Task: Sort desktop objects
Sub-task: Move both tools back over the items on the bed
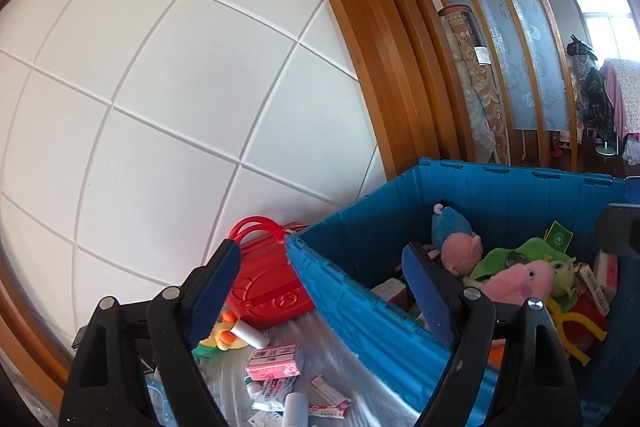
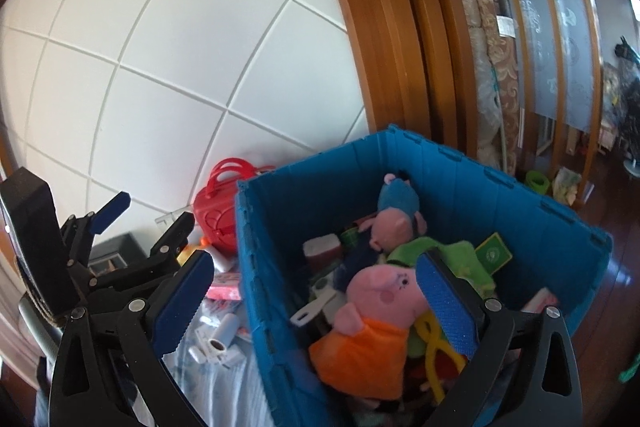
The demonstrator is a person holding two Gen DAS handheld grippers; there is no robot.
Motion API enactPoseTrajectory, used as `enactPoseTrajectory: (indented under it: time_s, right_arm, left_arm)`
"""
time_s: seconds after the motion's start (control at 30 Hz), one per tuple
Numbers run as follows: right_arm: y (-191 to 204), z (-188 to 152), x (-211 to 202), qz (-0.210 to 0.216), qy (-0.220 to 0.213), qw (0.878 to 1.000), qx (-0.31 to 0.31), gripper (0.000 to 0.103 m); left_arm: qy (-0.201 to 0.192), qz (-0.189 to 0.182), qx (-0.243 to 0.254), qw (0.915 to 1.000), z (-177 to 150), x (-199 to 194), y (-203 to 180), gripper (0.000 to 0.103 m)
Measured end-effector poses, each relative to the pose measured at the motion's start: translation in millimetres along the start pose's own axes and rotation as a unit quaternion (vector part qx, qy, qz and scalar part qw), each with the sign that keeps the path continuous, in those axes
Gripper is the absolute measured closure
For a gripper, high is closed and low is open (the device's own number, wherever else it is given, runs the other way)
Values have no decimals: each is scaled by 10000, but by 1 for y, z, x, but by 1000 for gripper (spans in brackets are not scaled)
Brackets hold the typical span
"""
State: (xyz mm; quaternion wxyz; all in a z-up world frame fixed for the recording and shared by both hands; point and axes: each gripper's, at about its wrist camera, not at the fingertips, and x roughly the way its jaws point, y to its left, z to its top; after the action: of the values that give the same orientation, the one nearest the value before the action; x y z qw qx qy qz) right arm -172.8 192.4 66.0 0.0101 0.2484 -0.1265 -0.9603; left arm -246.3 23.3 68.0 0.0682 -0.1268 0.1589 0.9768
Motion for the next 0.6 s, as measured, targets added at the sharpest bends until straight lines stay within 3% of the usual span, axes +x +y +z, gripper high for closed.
enactPoseTrajectory:
  time_s: [0.27,0.4,0.5,0.6]
  right_arm:
    - [60,-28,-26,76,-47,9999,-87,0]
    - [94,-44,-34,235,-220,9993,-203,0]
    - [130,-63,-26,428,-510,9966,-482,0]
    - [161,-79,3,642,-199,9941,-856,0]
  left_arm:
    - [58,39,26,10000,-44,-35,52,20]
    - [132,355,31,9993,-92,-63,100,20]
    - [310,551,-262,9977,-130,-77,146,20]
    - [617,970,-370,9927,-164,-82,188,20]
